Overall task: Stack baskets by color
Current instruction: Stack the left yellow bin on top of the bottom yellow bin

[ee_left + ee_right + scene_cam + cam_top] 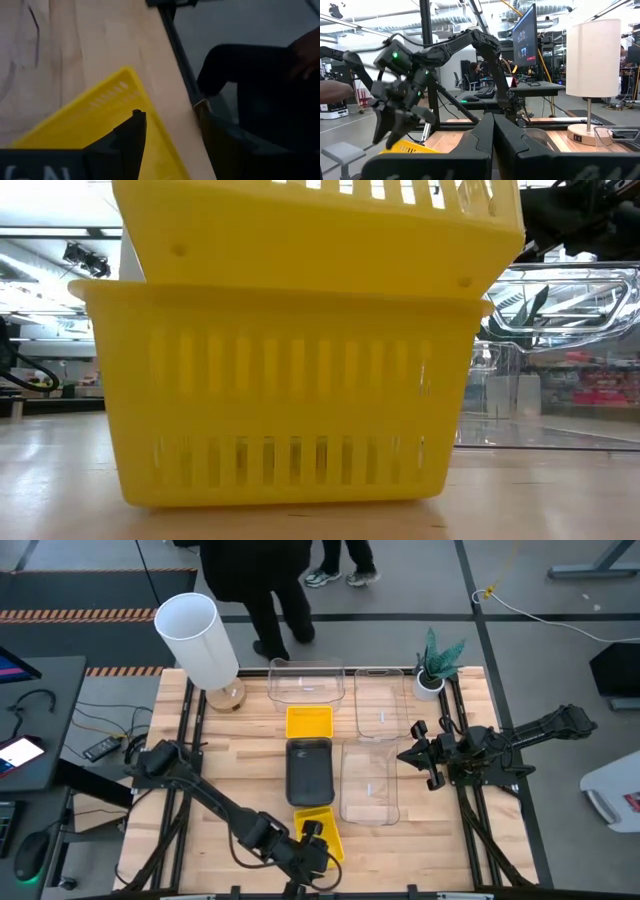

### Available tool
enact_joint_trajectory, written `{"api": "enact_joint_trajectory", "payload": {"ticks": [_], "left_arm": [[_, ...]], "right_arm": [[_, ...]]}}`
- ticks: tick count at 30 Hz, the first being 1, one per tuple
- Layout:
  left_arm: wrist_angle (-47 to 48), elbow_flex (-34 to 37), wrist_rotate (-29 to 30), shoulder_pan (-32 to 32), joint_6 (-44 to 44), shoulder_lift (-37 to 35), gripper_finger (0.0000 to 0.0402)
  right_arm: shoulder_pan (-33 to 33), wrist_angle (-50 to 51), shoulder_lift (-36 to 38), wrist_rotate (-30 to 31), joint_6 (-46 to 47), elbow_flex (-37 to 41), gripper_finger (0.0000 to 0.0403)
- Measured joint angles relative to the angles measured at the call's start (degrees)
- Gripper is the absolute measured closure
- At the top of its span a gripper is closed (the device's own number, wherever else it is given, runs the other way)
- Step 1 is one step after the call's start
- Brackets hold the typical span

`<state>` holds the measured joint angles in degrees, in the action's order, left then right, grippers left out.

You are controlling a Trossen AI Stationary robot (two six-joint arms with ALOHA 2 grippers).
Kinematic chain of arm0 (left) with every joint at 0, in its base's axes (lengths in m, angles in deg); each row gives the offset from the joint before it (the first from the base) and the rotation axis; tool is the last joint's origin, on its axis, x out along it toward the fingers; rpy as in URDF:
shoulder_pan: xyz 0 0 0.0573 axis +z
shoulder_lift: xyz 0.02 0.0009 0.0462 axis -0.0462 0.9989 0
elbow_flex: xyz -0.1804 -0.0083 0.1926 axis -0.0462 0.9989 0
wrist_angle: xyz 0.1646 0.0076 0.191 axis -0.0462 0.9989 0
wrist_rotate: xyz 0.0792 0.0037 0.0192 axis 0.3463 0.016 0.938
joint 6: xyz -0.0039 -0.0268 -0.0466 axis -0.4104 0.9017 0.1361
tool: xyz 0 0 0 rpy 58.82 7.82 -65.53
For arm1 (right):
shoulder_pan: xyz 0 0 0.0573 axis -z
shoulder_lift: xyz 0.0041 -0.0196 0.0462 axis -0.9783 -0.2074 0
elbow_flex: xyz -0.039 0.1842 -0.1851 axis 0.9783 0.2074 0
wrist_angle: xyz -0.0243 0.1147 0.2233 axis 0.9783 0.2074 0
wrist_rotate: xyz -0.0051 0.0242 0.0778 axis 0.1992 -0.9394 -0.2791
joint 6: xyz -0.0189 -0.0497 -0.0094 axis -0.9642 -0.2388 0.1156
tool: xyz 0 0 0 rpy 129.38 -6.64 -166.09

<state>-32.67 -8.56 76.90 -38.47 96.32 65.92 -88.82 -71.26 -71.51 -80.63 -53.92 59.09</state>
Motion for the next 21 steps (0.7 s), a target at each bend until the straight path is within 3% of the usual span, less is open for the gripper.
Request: {"api": "enact_joint_trajectory", "payload": {"ticks": [10, 21], "left_arm": [[3.7, -0.2, -0.9, 0.4, 0.2, 0.9, 0.0226], [10.6, -0.2, 0.0, 0.5, -0.5, 2.1, 0.0336]], "right_arm": [[0.0, -0.4, 0.0, 0.0, 0.0, 0.0, 0.0386], [0.0, -0.4, 0.0, 0.0, 0.0, 0.0, 0.0386]]}}
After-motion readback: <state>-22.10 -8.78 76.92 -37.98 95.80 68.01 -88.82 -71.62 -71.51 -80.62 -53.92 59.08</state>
